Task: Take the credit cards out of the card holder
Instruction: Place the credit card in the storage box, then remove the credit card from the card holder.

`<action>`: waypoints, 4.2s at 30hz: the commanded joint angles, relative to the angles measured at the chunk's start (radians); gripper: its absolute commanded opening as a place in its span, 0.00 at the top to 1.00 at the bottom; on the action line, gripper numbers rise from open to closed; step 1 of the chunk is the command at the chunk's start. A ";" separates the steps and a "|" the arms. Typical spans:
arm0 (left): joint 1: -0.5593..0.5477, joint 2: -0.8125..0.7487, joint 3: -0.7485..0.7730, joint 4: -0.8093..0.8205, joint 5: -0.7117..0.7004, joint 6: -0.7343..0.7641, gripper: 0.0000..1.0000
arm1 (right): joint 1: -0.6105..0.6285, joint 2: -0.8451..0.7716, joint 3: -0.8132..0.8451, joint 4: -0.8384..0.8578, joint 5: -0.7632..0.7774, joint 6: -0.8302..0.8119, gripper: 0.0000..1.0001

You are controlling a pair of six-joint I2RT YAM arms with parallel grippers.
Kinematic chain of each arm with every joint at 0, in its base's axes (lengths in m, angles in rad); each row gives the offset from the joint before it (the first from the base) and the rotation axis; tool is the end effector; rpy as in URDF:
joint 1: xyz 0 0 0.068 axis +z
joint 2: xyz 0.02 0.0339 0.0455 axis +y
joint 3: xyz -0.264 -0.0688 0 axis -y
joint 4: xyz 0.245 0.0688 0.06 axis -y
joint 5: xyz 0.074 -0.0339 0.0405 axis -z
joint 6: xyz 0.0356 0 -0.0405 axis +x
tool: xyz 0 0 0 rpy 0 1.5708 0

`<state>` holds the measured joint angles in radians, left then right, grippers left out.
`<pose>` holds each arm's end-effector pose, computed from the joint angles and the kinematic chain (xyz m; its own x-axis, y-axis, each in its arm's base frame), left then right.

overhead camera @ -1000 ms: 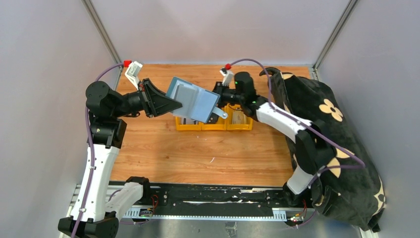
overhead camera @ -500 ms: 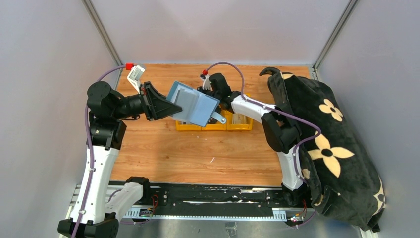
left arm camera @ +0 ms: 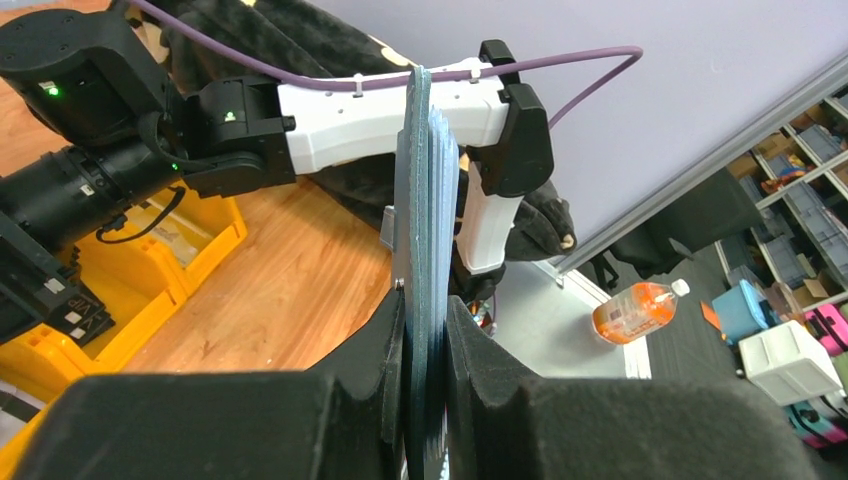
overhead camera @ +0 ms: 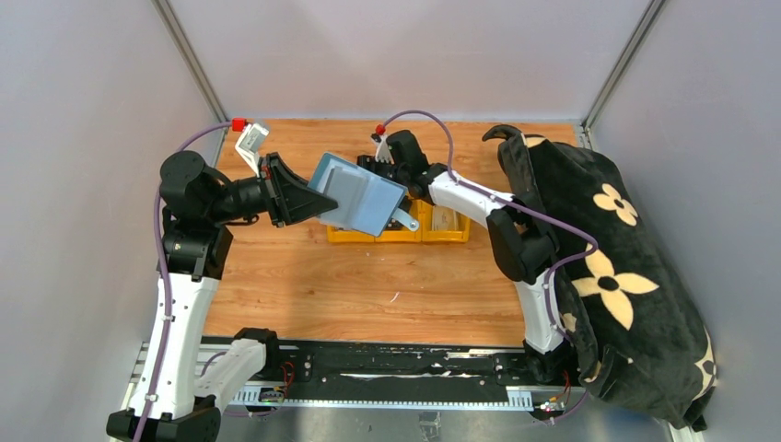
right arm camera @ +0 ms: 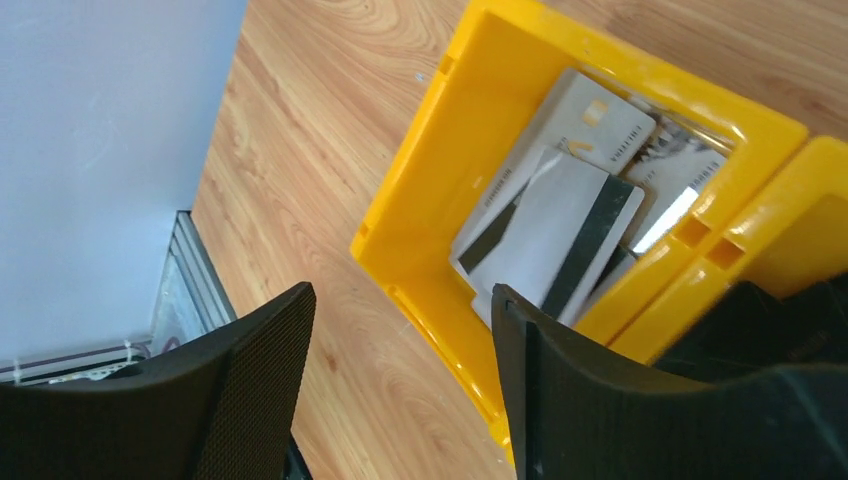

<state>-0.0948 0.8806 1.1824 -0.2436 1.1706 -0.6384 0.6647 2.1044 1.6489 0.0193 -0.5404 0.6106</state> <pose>0.1519 -0.0474 0.4523 -0.5209 -0.1837 -0.8336 0.7992 0.2383 -0.5519 0.3787 0.3200 0.2427 -0.7862 0.0086 -0.6180 -0.5434 0.4667 0.6978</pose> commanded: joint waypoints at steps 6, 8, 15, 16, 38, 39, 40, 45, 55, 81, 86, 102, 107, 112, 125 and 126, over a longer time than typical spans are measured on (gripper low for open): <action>0.003 -0.021 0.028 -0.041 0.017 0.054 1.00 | -0.049 -0.275 -0.047 -0.061 0.056 -0.064 0.25; 0.003 -0.022 0.026 -0.060 0.016 0.079 1.00 | -0.078 -0.386 -0.114 0.033 -0.003 -0.031 0.22; 0.003 -0.022 0.024 -0.128 0.015 0.169 1.00 | -0.194 -0.734 -0.346 0.379 -0.215 0.182 0.20; 0.003 -0.022 0.022 -0.135 0.016 0.178 1.00 | -0.194 -0.757 -0.360 0.402 -0.245 0.197 0.20; 0.003 -0.001 0.031 -0.156 0.013 0.210 1.00 | 0.039 -0.791 -0.476 0.461 -0.450 0.053 0.49; 0.003 0.000 0.032 -0.155 0.014 0.208 1.00 | 0.045 -0.785 -0.476 0.460 -0.451 0.054 0.55; 0.003 0.000 0.034 -0.153 0.015 0.206 1.00 | 0.049 -0.780 -0.478 0.461 -0.451 0.054 0.62; 0.003 -0.005 0.025 -0.153 0.012 0.207 1.00 | 0.061 -0.772 -0.466 0.439 -0.415 0.046 1.00; 0.003 -0.010 0.015 -0.172 0.048 0.215 0.61 | 0.054 -0.805 -0.473 0.443 -0.435 0.042 1.00; 0.003 -0.005 0.067 -0.249 0.005 0.302 0.85 | 0.036 -0.825 -0.447 0.375 -0.472 0.002 1.00; 0.003 -0.008 0.059 -0.266 -0.089 0.338 0.95 | 0.054 -0.825 -0.442 0.412 -0.485 0.015 1.00; 0.003 -0.002 0.086 -0.325 -0.110 0.374 0.51 | 0.061 -0.844 -0.481 0.473 -0.500 0.046 1.00; 0.004 0.004 0.111 -0.355 0.011 0.384 0.48 | 0.039 -0.850 -0.504 0.503 -0.507 0.072 1.00; 0.006 0.016 0.145 -0.402 0.001 0.422 0.55 | 0.038 -0.850 -0.508 0.509 -0.516 0.079 1.00; 0.042 0.048 0.213 -0.494 0.069 0.502 0.55 | 0.028 -0.854 -0.499 0.449 -0.527 0.040 1.00; 0.045 0.051 0.217 -0.507 0.065 0.514 0.57 | 0.027 -0.854 -0.499 0.449 -0.526 0.039 1.00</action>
<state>-0.0685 0.9173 1.3651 -0.6785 1.2125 -0.1909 0.7063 1.2804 1.1503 0.4454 -1.0473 0.6636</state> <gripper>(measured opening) 0.453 0.035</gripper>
